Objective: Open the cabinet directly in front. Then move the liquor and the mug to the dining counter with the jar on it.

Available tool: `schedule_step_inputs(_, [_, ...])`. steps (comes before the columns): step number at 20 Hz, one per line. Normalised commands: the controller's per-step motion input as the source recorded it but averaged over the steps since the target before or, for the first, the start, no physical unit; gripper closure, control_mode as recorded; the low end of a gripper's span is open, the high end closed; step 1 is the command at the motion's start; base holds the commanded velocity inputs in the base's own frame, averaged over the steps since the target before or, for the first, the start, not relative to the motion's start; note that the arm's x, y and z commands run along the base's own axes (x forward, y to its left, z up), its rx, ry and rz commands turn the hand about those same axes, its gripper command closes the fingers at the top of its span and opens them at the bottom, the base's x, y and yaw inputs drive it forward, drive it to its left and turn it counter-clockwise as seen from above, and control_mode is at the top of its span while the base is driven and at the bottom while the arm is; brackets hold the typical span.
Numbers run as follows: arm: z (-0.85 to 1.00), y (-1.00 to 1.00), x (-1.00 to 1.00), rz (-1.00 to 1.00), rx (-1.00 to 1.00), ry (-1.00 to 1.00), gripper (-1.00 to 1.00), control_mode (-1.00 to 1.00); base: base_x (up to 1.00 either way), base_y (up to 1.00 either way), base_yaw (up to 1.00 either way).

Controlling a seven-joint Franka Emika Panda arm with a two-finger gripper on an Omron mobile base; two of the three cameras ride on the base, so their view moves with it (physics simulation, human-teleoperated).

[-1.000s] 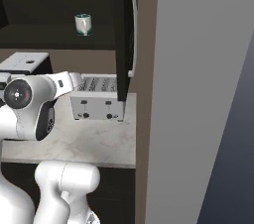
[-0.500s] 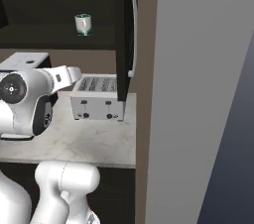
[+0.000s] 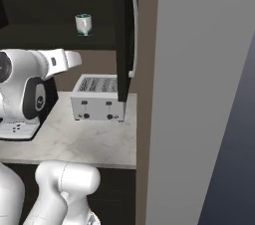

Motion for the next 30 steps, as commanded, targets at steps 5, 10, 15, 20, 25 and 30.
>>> schedule_step_inputs(5, [0.15,-0.34,0.00,-0.01,0.12,-0.01,-1.00,-1.00,0.00,0.00,0.00])
schedule_step_inputs(10, [0.04,0.00,0.01,0.00,0.09,0.00,-1.00,-1.00,0.00,0.00,0.00])
schedule_step_inputs(15, [0.46,0.00,0.06,0.00,0.08,0.00,-1.00,-1.00,0.00,0.00,0.00])
schedule_step_inputs(20, [0.54,0.18,0.20,-0.04,0.00,0.02,-1.00,-1.00,0.00,0.00,0.00])
schedule_step_inputs(25, [0.16,0.14,0.23,0.00,0.00,0.00,-1.00,-1.00,0.00,0.00,0.00])
schedule_step_inputs(30, [0.00,0.17,0.34,0.00,0.00,0.00,-1.00,-1.00,0.00,0.00,0.00])
